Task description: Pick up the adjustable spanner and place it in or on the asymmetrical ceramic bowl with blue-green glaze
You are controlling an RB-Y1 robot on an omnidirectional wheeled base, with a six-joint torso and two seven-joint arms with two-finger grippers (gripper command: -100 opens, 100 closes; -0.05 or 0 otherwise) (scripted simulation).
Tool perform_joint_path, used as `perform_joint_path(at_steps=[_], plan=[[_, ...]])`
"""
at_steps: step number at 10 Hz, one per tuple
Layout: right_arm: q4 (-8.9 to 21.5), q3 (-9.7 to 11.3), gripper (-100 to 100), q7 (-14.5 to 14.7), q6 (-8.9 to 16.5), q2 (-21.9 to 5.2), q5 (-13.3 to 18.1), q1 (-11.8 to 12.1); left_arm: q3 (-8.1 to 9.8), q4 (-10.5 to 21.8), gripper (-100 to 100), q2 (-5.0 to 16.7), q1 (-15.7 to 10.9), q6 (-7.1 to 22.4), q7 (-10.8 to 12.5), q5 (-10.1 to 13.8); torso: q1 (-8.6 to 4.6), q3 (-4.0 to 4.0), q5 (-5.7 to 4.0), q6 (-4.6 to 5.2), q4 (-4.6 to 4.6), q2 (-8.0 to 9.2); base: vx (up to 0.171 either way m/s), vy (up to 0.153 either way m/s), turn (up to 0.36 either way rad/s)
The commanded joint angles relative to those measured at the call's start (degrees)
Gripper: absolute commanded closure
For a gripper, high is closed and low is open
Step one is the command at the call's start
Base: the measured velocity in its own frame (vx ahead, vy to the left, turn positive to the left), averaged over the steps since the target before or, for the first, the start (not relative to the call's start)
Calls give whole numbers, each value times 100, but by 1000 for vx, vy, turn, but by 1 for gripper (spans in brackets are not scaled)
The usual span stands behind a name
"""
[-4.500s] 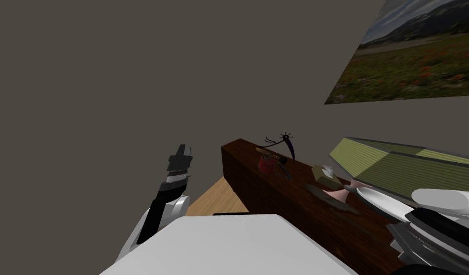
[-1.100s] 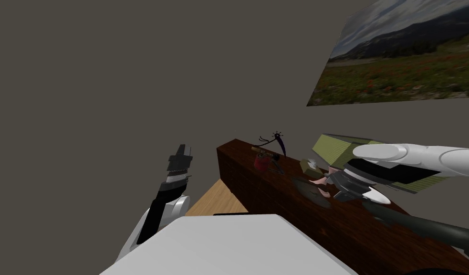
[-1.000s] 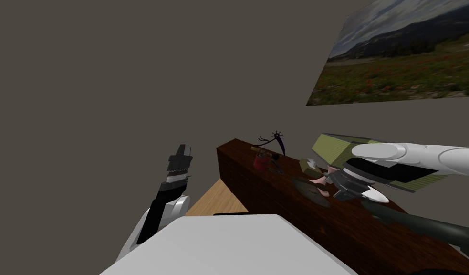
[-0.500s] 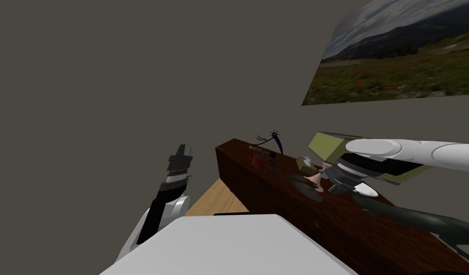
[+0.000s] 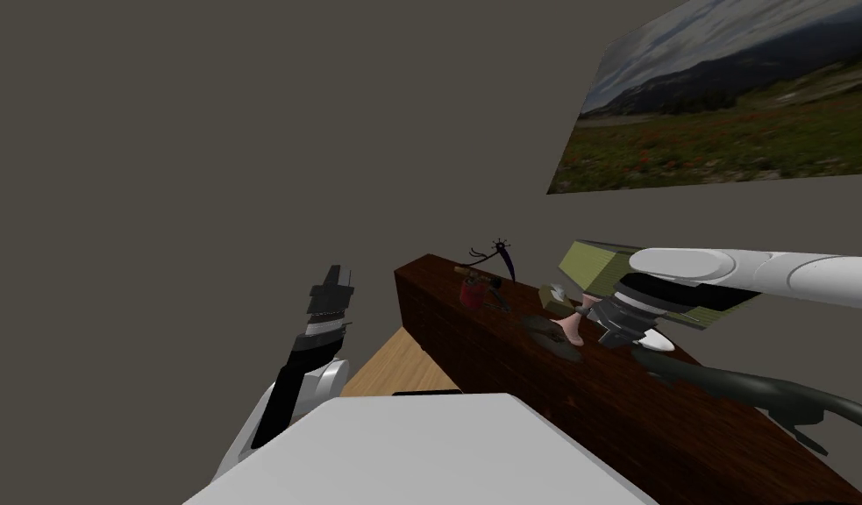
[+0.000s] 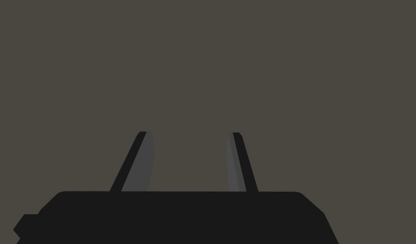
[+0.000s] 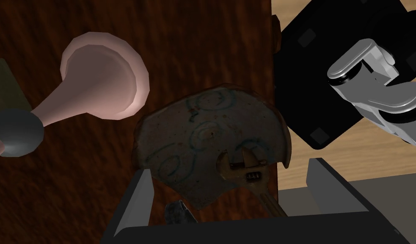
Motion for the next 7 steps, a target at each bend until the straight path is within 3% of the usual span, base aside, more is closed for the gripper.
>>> perform_joint_path(at_steps=[1,4,5,7], plan=[[-36,-163,-100,-270,-190,88,286,-221,0,0,0,0,0,0,0,0,0,0,0,0,0,0,-23,-11,-43],[-57,-112,-100,-269,-174,84,324,-237,0,0,0,0,0,0,0,0,-5,-1,4,1,2,-3,-16,-4,-7],[-57,-126,0,-275,-183,88,329,-229,0,0,0,0,0,0,0,0,-4,-2,7,2,2,-7,0,0,0],[-61,-122,0,-274,-186,91,328,-226,0,0,0,0,0,0,0,0,-5,-4,11,0,3,-11,0,0,0]])
